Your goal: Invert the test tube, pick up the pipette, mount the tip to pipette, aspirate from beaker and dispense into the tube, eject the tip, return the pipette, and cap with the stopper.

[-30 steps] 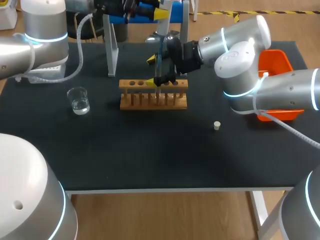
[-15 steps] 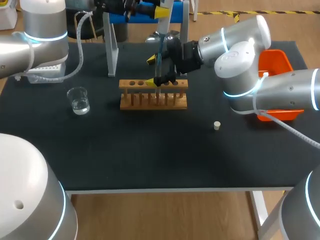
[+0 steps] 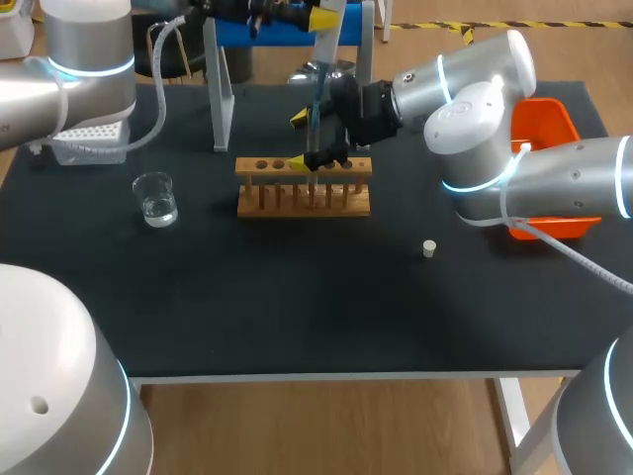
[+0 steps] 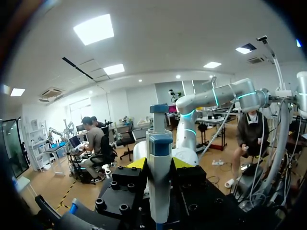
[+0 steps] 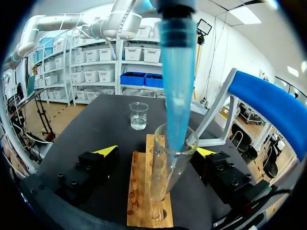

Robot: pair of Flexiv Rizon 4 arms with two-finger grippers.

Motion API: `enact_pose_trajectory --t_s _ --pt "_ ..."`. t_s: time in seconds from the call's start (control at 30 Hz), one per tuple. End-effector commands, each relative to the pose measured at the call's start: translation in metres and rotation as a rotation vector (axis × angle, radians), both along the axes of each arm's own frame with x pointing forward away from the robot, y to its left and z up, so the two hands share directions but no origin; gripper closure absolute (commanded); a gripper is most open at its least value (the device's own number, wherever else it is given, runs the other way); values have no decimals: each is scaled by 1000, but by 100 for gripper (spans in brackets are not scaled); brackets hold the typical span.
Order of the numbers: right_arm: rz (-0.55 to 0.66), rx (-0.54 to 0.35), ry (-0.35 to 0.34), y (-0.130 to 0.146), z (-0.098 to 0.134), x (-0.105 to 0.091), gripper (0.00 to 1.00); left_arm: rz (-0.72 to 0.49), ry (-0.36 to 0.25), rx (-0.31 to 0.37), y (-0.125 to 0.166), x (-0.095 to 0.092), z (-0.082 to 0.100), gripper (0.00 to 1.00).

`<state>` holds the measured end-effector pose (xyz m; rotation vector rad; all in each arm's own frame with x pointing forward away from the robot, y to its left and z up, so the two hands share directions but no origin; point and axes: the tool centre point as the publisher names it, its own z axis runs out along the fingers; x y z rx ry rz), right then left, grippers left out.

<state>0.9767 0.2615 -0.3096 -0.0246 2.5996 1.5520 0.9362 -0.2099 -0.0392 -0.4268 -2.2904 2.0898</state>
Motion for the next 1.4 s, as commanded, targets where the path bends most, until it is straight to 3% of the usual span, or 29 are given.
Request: enact_pose_trajectory --t_s 0.03,1.1,1.23,1.4 --pt "3 -1 1 0 0 1 0 5 -4 10 0 -3 5 100" --pt "3 -1 1 0 0 1 0 31 -73 40 -2 -18 37 100" --pt "3 -1 1 0 0 1 0 78 -92 53 15 -25 45 100" --pt "3 -1 1 0 0 1 0 180 -90 81 61 -47 45 100"
